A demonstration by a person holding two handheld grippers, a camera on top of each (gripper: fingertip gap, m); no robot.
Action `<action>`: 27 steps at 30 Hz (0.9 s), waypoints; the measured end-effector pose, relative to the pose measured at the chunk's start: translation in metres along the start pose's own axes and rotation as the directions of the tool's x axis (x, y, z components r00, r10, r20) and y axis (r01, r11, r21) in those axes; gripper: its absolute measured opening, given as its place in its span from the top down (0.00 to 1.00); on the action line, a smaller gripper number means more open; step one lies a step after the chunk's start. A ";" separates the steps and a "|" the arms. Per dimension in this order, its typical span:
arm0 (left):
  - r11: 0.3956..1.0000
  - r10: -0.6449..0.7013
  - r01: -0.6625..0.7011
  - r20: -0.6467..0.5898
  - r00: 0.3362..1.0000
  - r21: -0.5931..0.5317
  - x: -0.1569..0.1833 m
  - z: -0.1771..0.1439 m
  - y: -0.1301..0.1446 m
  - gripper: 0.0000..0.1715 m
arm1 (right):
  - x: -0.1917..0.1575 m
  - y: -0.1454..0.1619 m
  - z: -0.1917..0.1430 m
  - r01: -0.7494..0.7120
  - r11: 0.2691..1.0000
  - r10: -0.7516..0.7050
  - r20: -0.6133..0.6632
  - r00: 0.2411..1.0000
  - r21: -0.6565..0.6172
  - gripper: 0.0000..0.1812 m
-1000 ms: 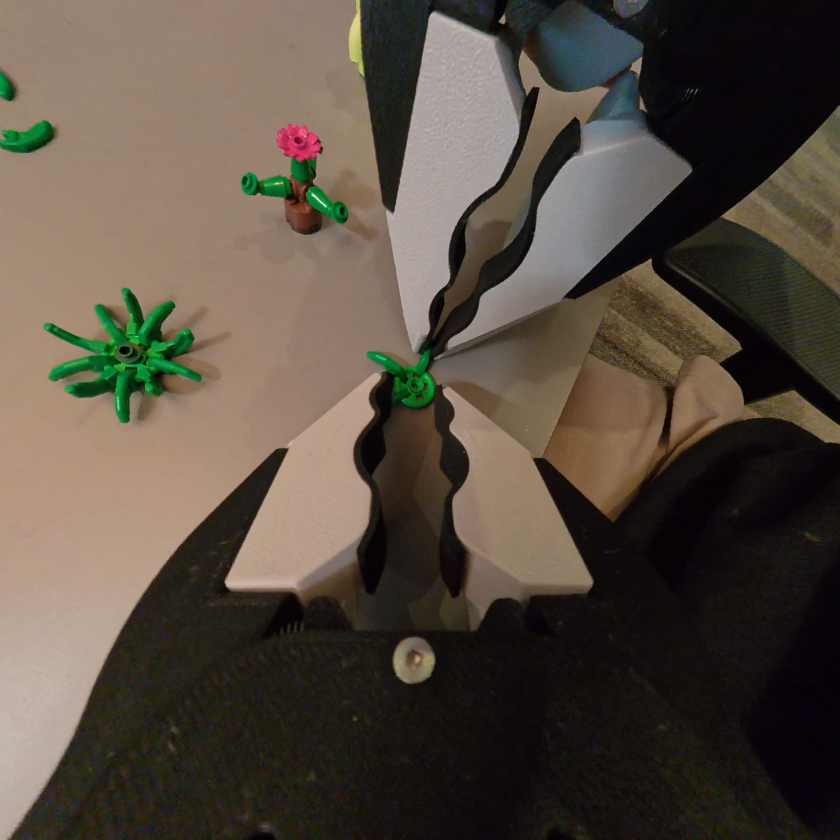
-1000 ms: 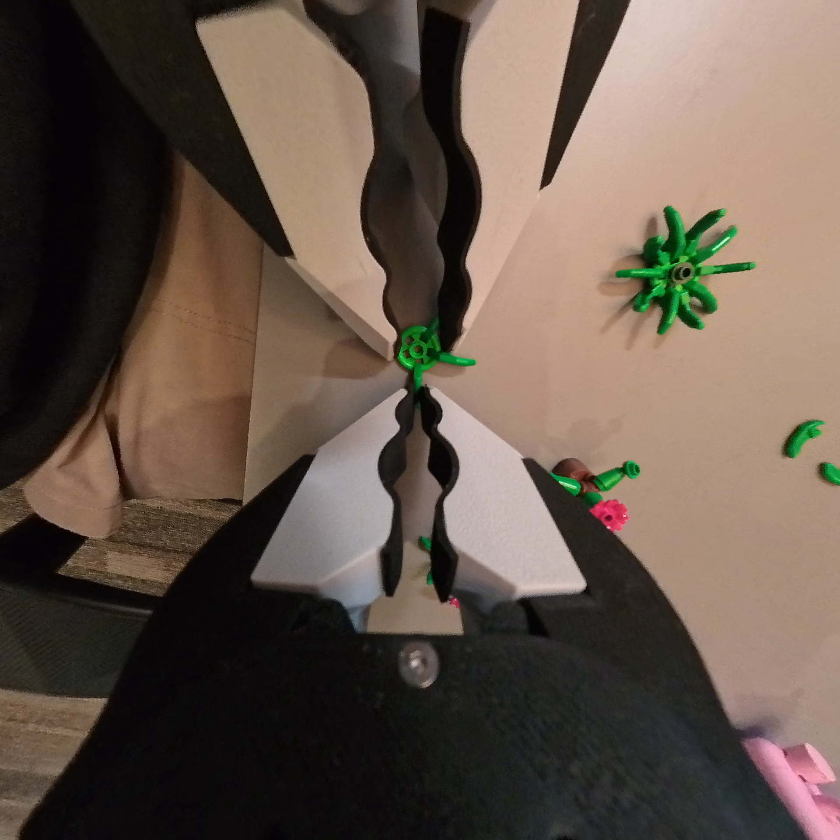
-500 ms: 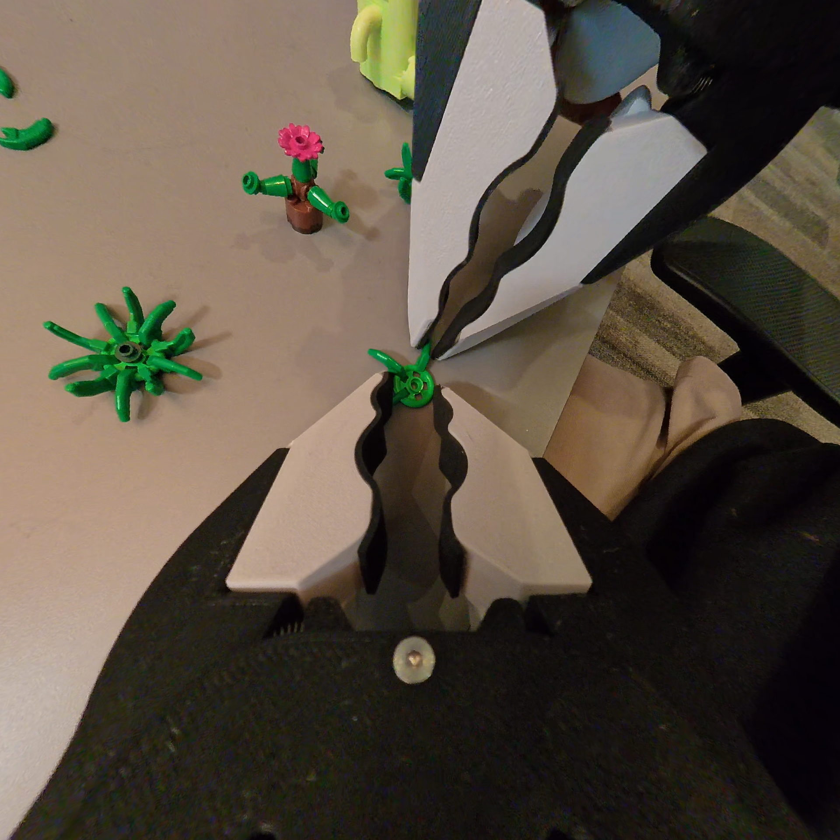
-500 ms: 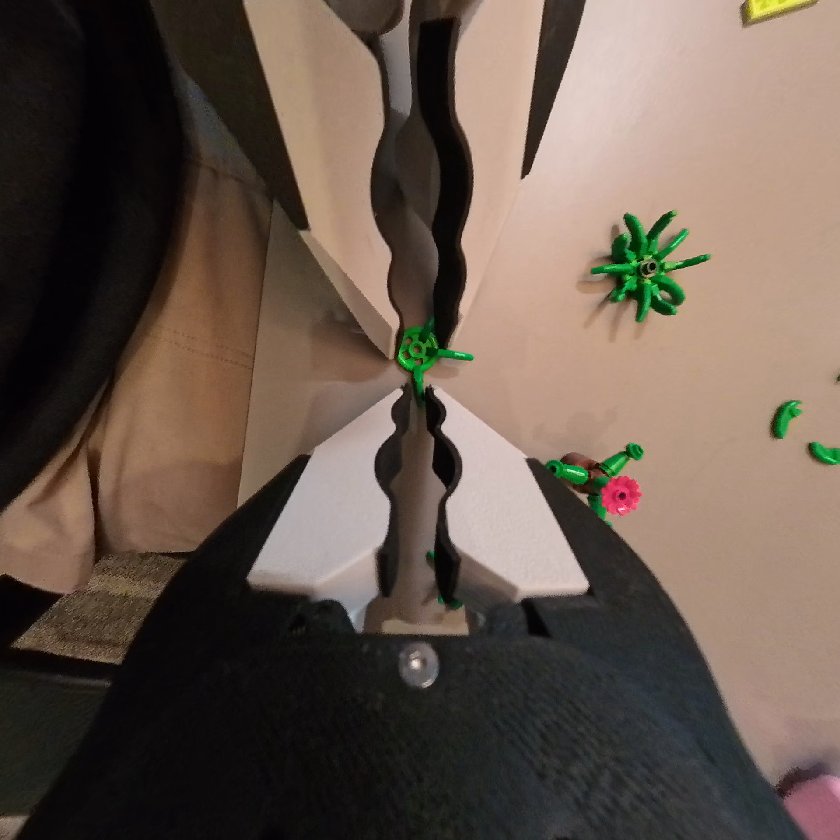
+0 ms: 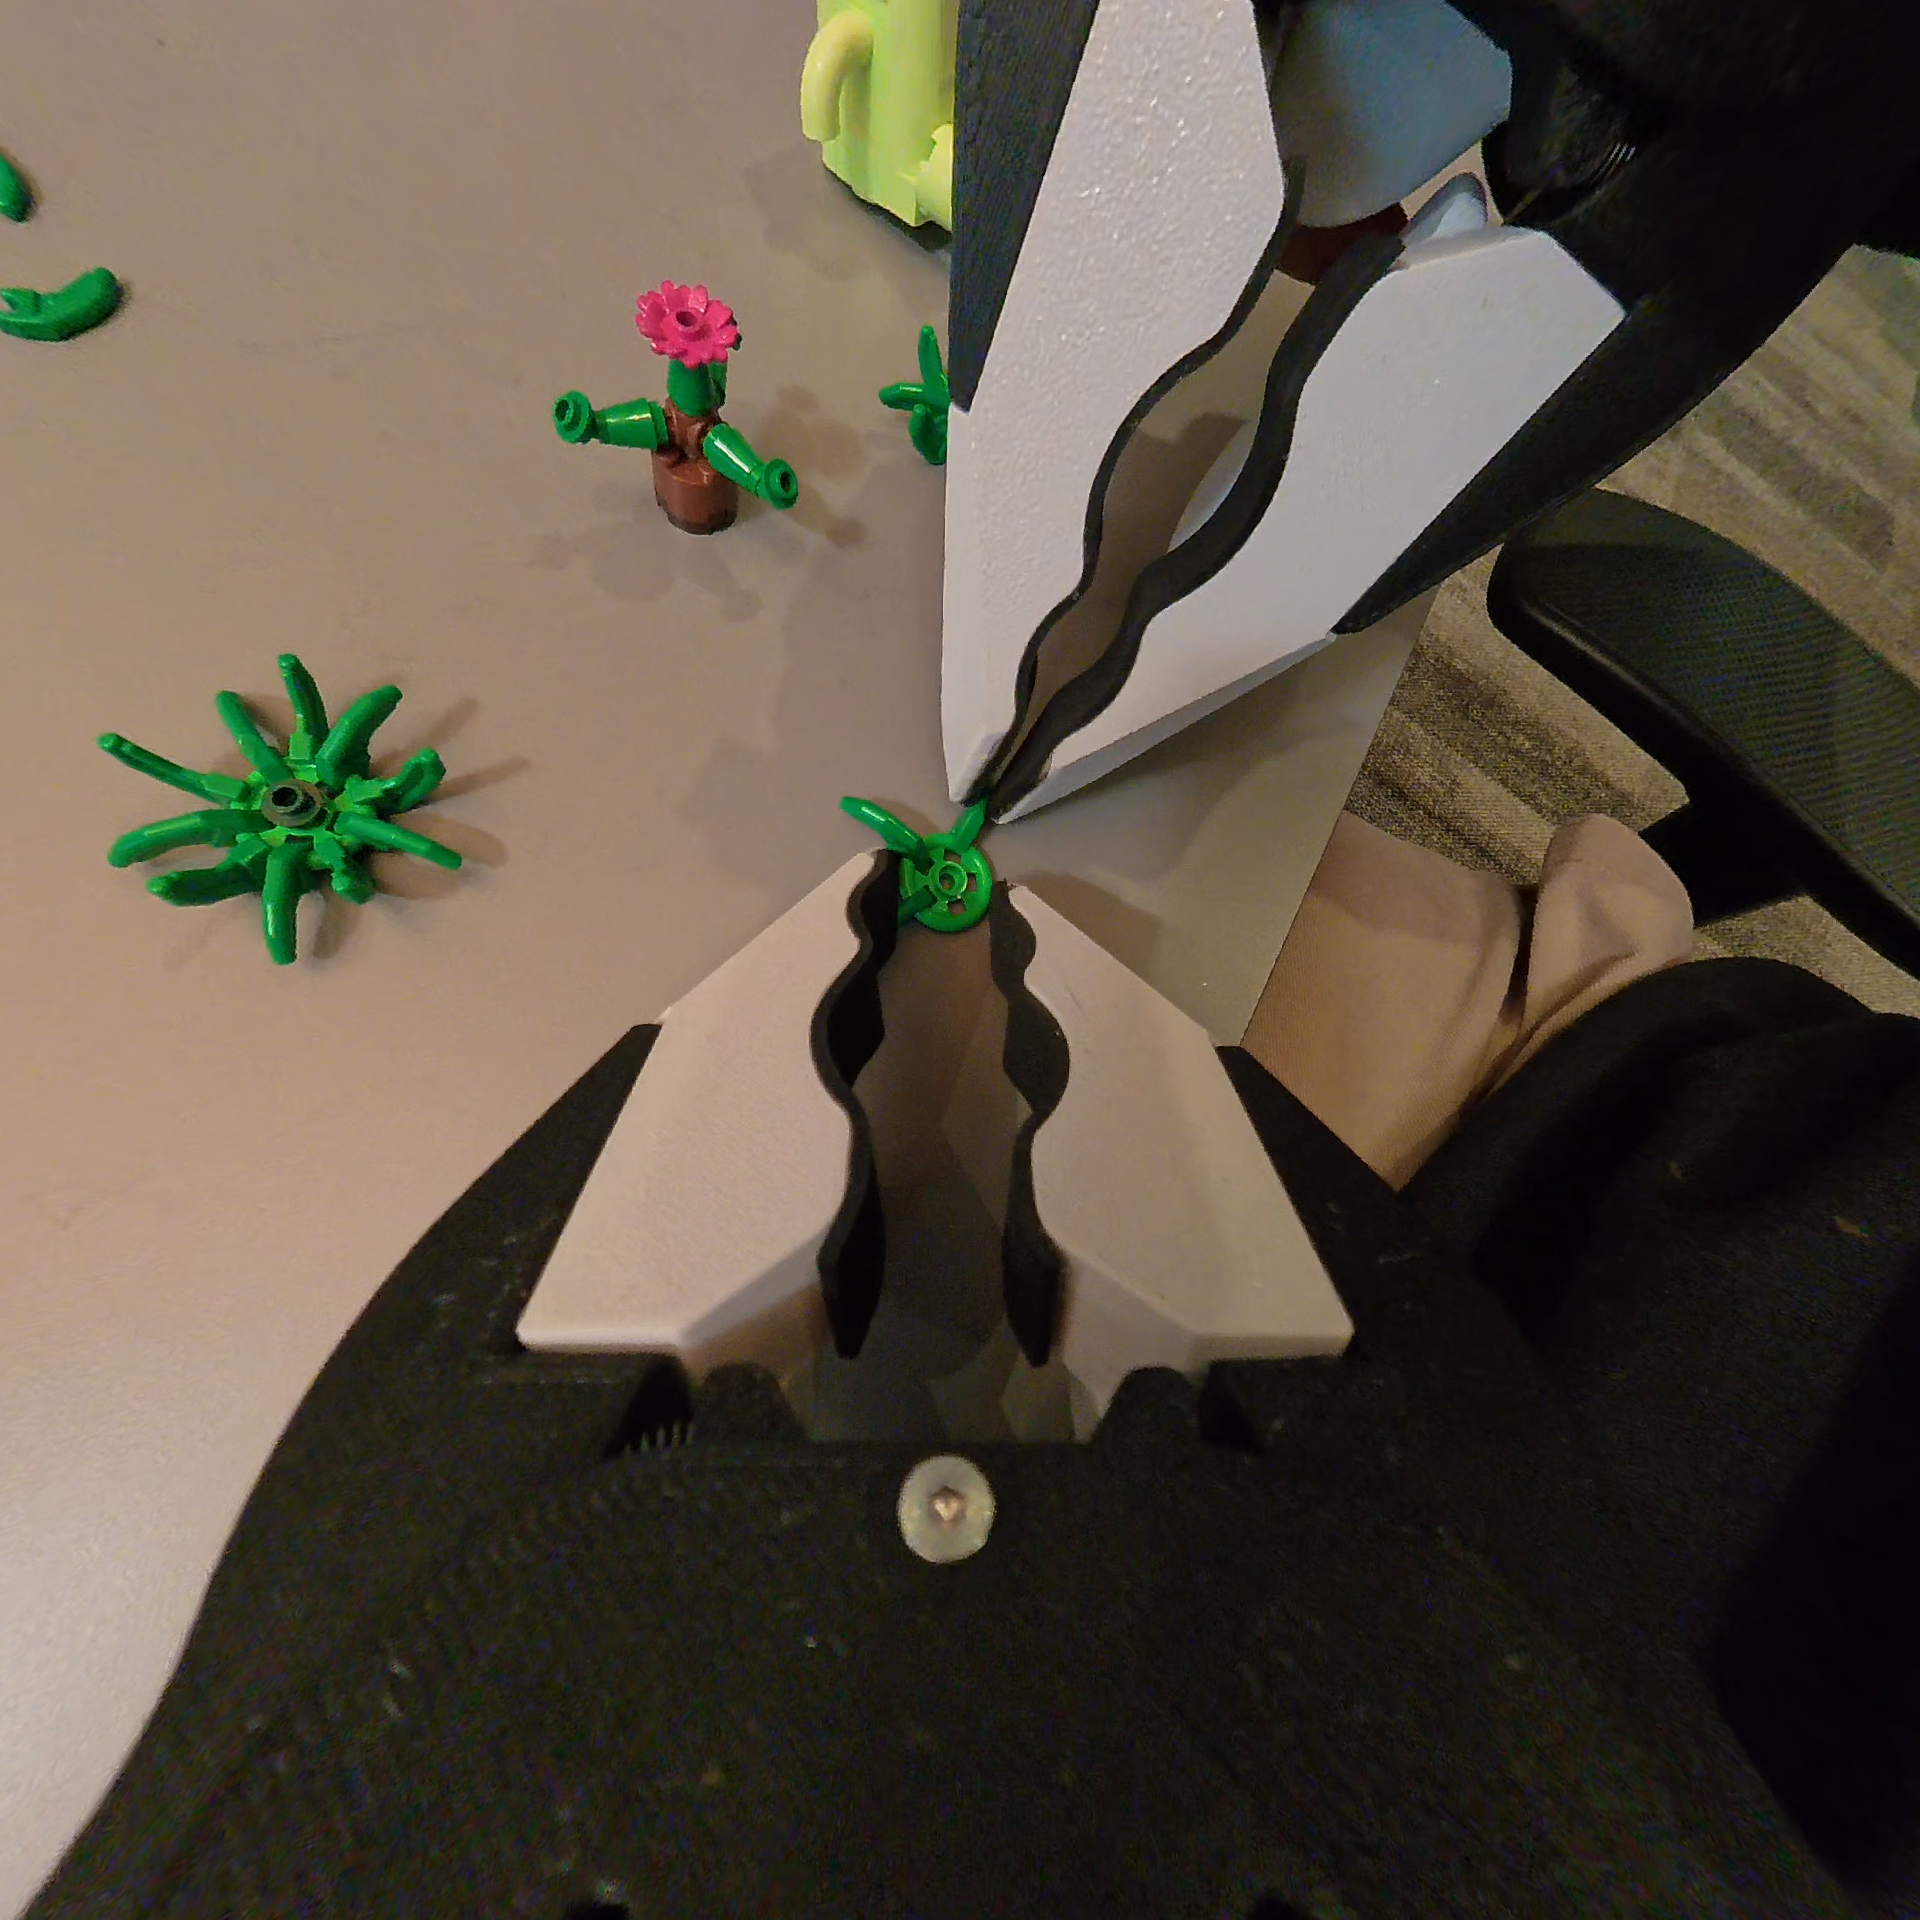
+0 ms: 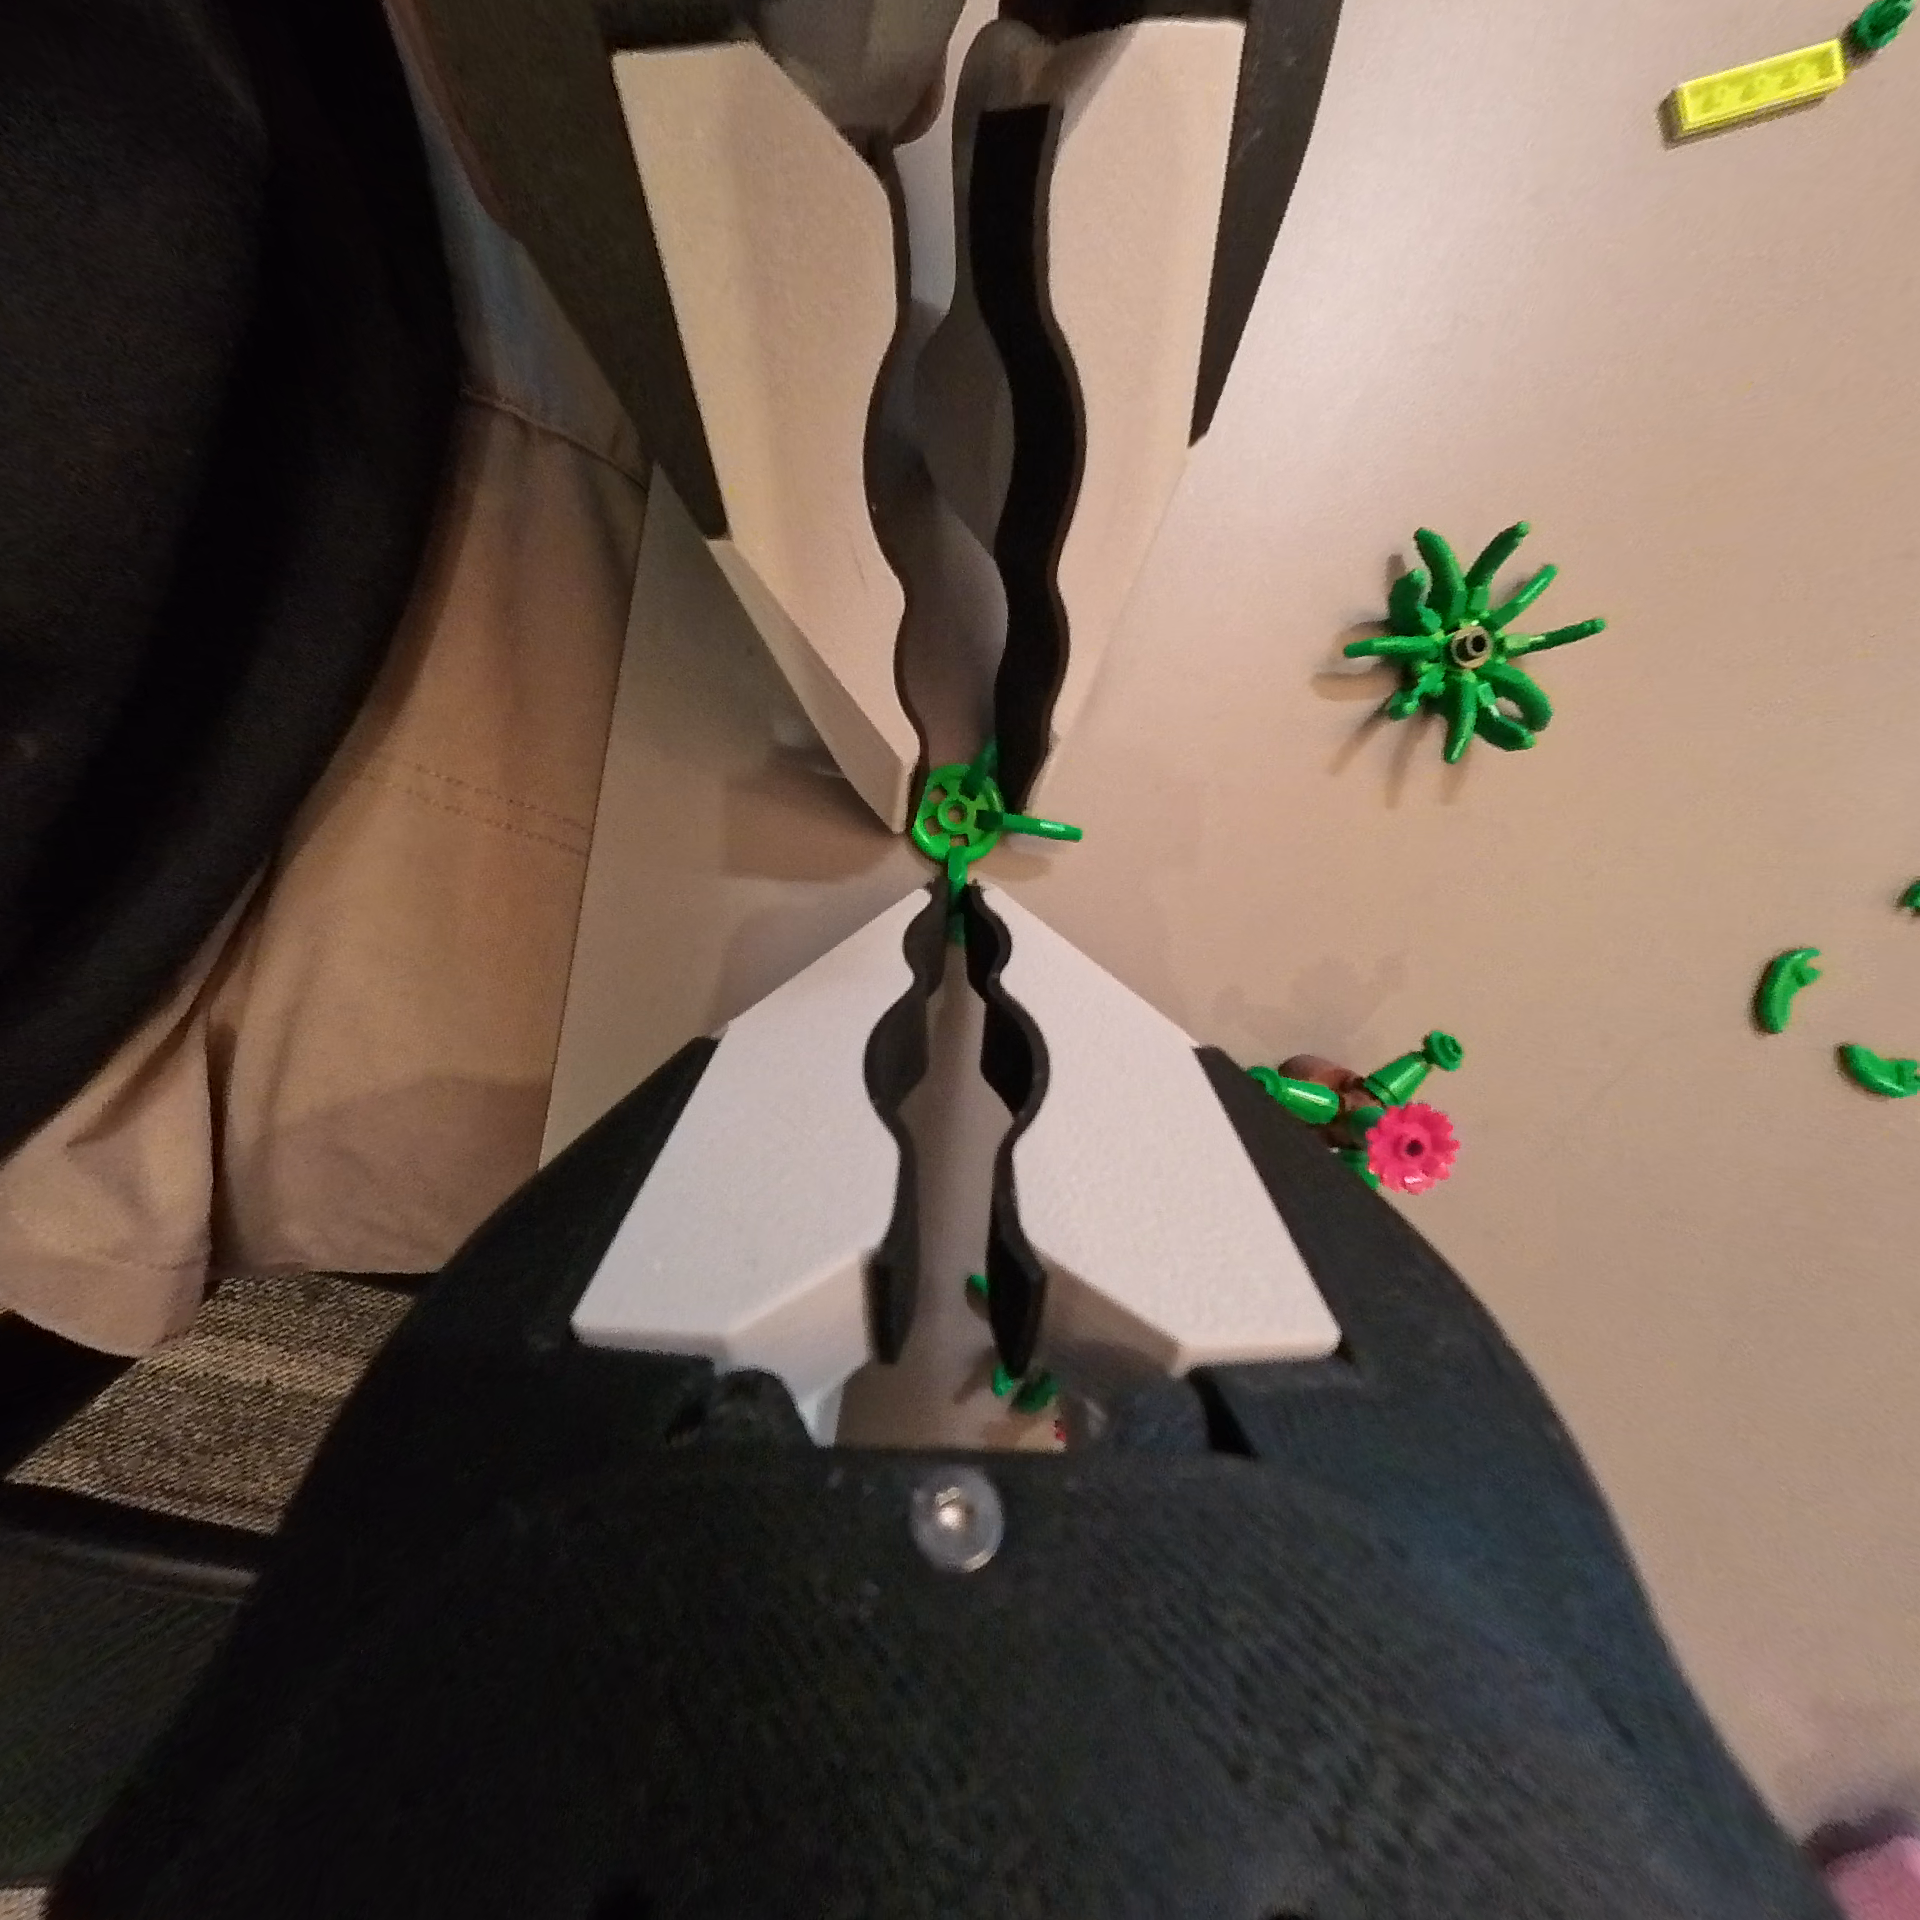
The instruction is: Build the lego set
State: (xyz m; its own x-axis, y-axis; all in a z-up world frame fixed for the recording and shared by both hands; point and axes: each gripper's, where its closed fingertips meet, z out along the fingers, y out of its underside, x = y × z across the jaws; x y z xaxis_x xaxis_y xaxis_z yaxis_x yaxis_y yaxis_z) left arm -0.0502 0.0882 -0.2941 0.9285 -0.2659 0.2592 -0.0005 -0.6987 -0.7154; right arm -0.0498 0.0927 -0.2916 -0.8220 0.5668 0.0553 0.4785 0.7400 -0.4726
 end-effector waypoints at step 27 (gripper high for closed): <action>1.000 -0.017 0.017 -0.024 1.000 0.007 0.003 0.002 -0.002 0.90 | 0.023 0.026 -0.034 -0.300 0.954 0.299 -0.127 0.946 0.016 0.92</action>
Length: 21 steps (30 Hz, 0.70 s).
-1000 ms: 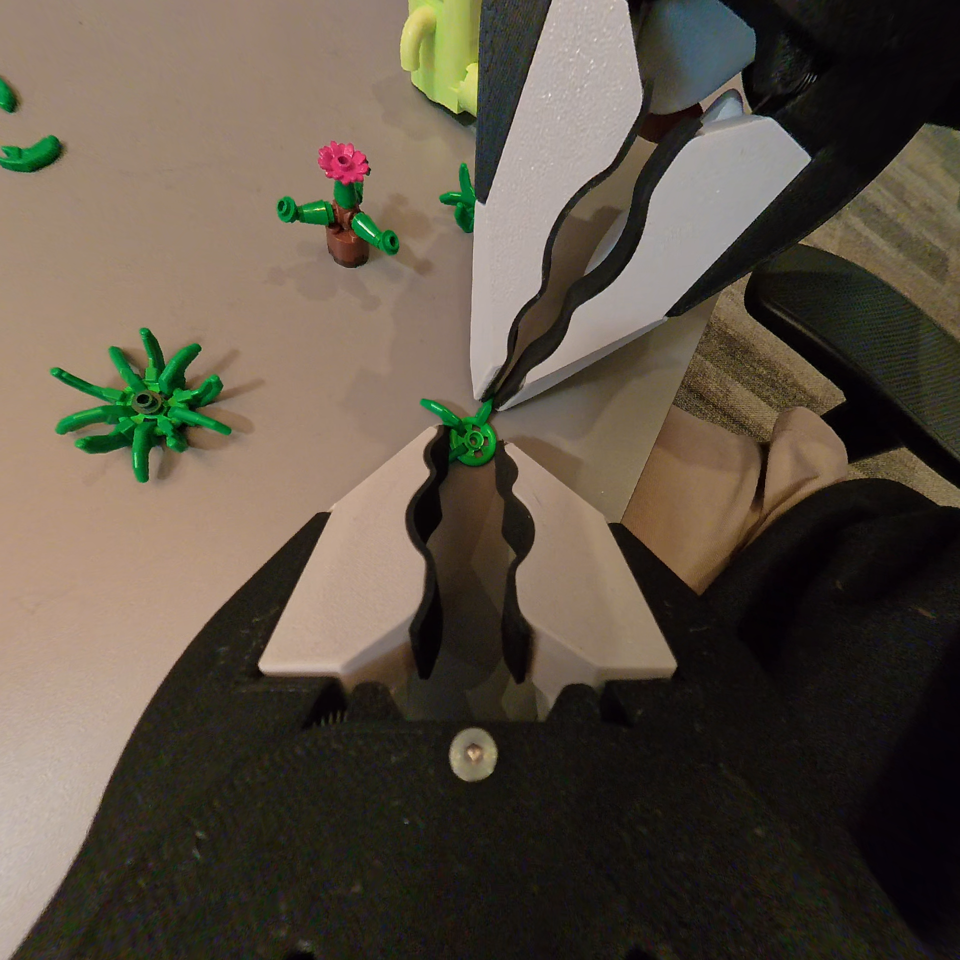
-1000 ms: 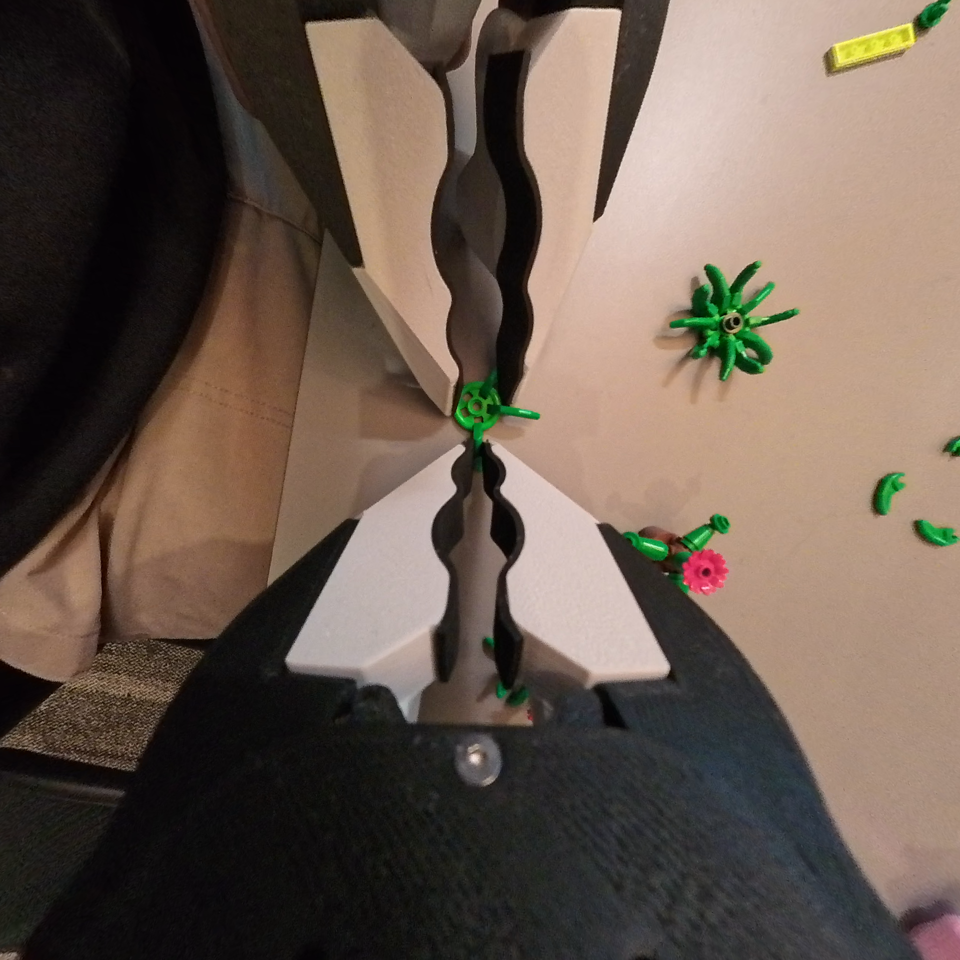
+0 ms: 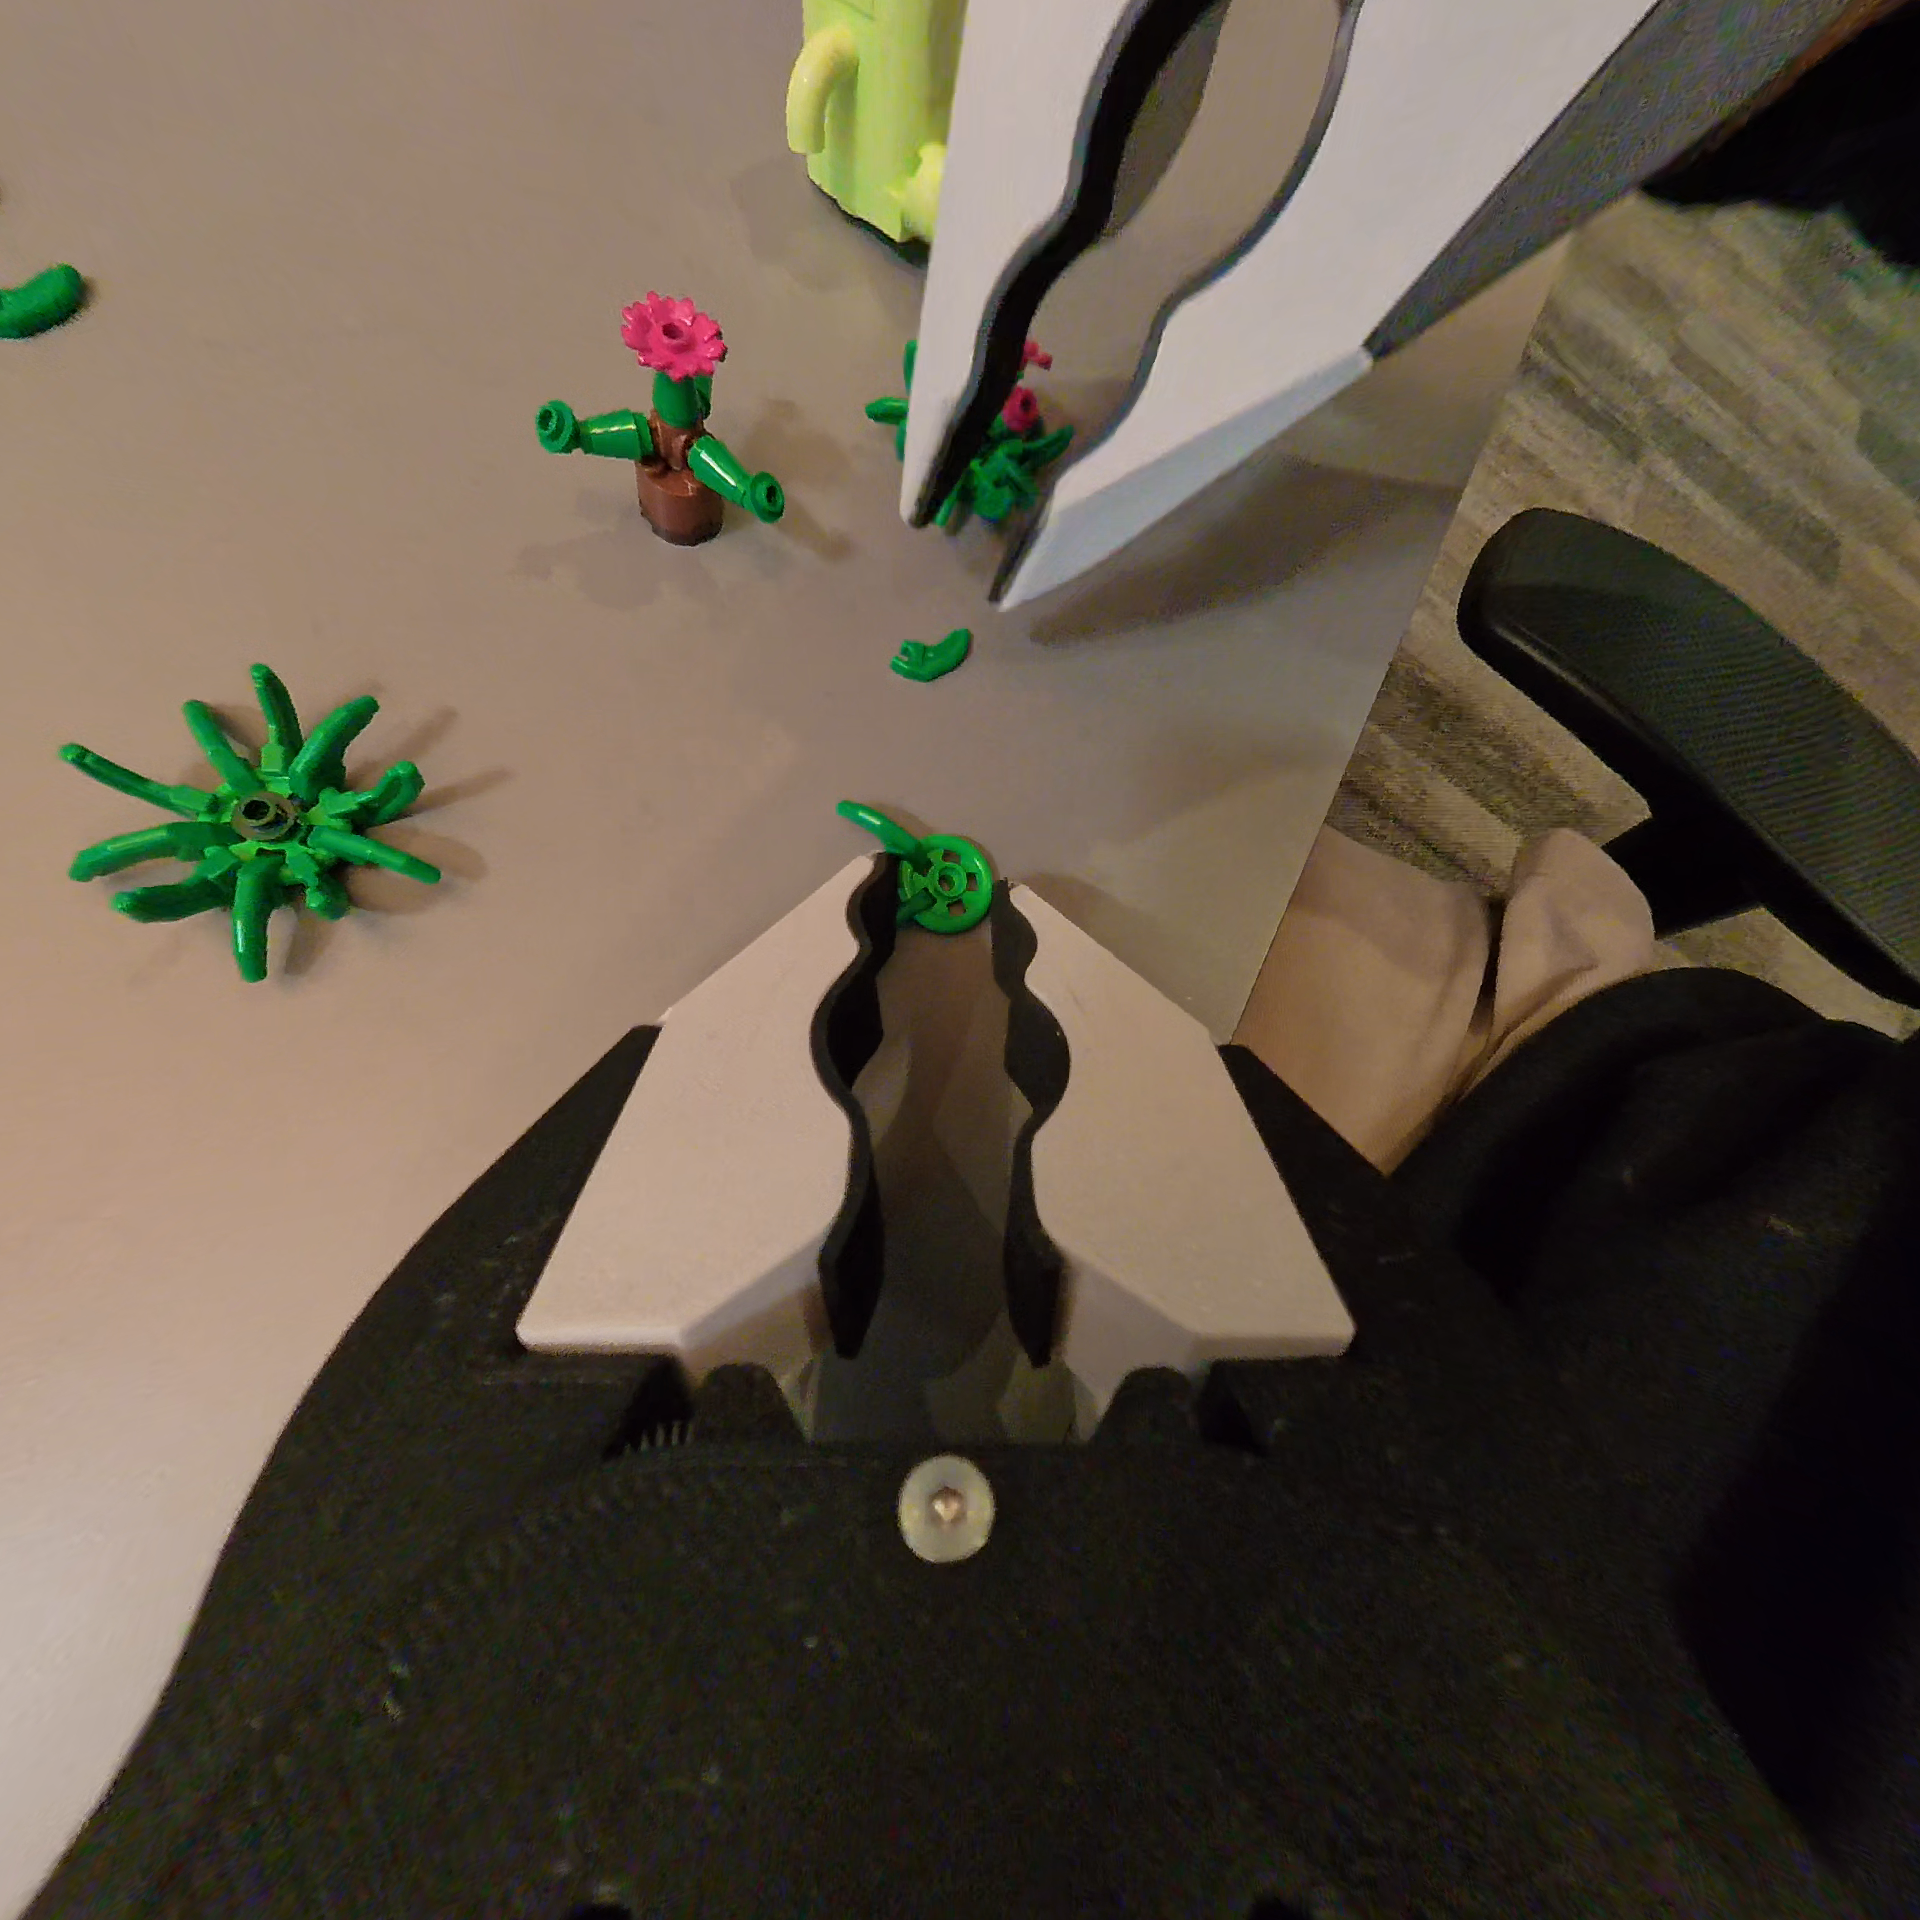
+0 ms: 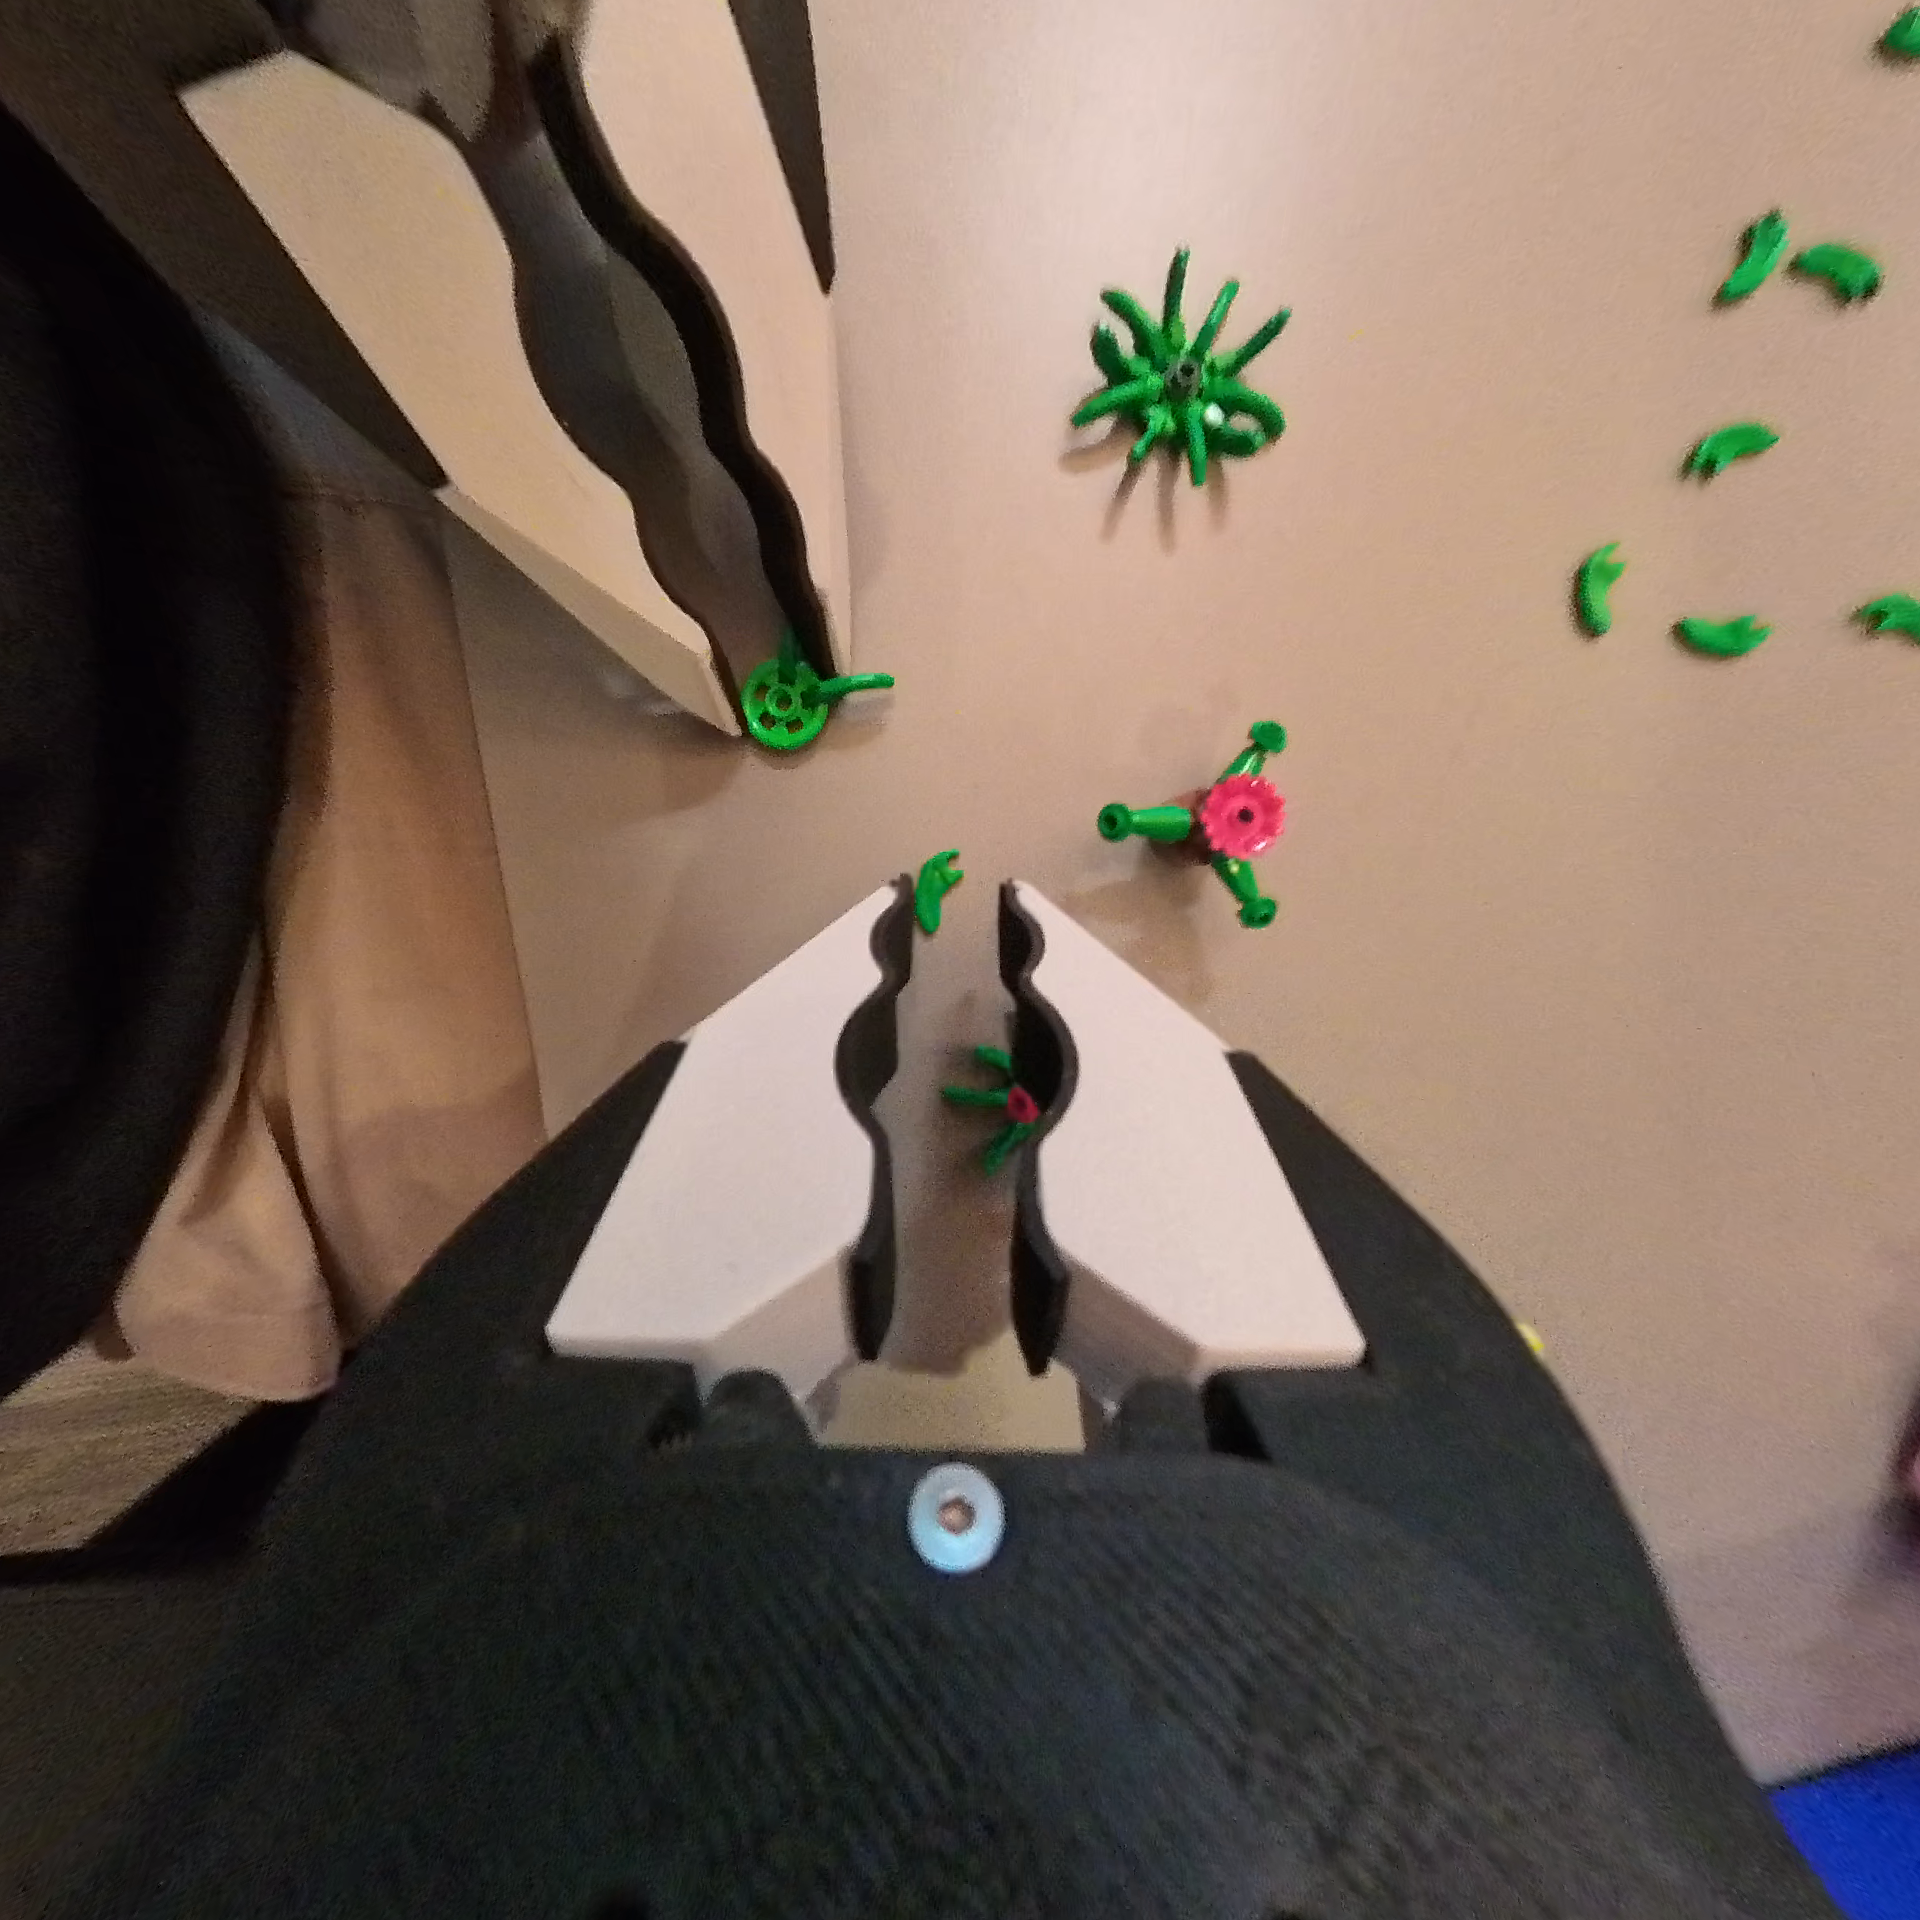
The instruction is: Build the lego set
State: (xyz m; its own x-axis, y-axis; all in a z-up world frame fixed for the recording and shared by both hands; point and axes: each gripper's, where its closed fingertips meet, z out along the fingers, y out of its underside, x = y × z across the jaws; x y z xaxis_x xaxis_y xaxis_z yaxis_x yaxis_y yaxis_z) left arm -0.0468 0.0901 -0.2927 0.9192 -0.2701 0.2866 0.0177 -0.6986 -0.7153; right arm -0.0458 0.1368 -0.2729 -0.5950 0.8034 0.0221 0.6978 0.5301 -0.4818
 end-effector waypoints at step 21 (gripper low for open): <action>0.913 0.111 0.001 -0.251 0.962 0.408 0.024 -0.061 -0.041 0.79 | -0.059 -0.052 -0.019 -0.356 0.893 0.201 0.464 0.863 0.275 0.98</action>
